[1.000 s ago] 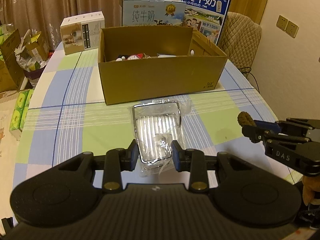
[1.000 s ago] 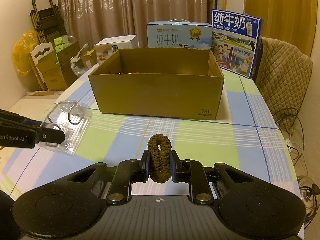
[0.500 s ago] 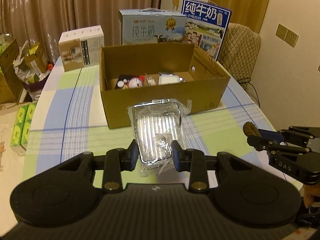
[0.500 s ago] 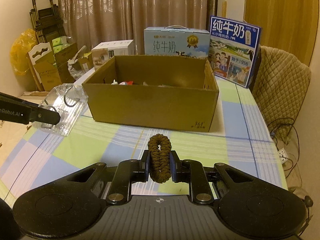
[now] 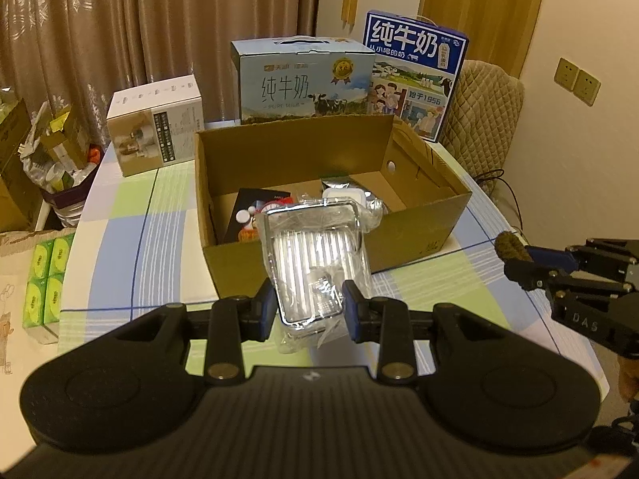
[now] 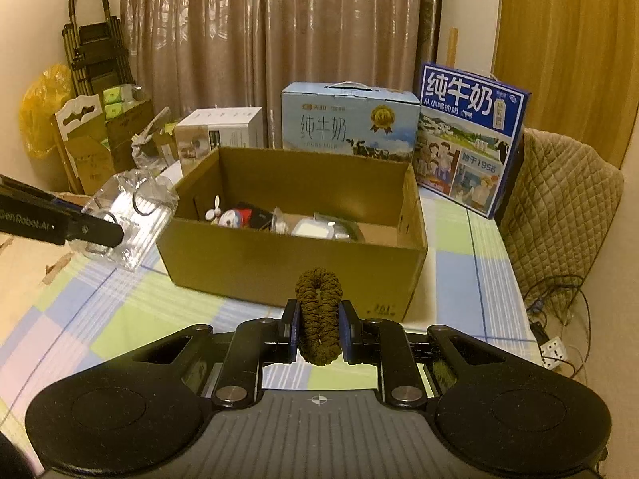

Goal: Organize objects
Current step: 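Carry the packaged wire item and brown ring over the cardboard box with both tools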

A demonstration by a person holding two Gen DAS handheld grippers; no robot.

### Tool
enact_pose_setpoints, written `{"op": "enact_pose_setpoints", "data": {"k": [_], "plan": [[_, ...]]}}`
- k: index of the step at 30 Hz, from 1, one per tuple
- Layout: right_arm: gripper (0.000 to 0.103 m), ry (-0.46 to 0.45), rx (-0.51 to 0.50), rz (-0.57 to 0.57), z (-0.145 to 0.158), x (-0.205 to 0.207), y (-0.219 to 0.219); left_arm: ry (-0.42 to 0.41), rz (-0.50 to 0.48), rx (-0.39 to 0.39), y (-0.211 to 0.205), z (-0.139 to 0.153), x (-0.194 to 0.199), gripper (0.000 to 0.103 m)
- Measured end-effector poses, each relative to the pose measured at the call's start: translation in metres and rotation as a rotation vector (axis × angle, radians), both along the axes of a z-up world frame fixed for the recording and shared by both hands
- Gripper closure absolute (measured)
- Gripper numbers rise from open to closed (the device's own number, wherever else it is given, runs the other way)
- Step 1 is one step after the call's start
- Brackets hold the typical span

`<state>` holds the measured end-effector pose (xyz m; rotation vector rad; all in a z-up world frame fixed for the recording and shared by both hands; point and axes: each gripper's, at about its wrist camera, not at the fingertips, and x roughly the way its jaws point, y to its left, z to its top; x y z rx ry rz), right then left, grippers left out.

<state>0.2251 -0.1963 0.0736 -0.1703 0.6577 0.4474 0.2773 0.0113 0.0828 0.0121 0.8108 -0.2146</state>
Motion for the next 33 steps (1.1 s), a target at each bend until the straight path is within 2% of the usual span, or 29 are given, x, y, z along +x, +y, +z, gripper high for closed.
{"op": "enact_pose_setpoints", "data": {"k": [12,23,33], "plan": [[0.087,0.01,0.03,0.004,0.02,0.044,0.005,0.001,-0.025,-0.016,-0.004,0.003,0.038,0.074],[0.087,0.009,0.046,-0.021,0.038,0.106,0.008,0.005,-0.006,-0.022,0.003,0.008,0.099,0.074],[0.087,0.042,0.046,-0.038,0.027,0.154,0.017,0.018,-0.024,-0.013,-0.013,-0.004,0.141,0.073]]}}
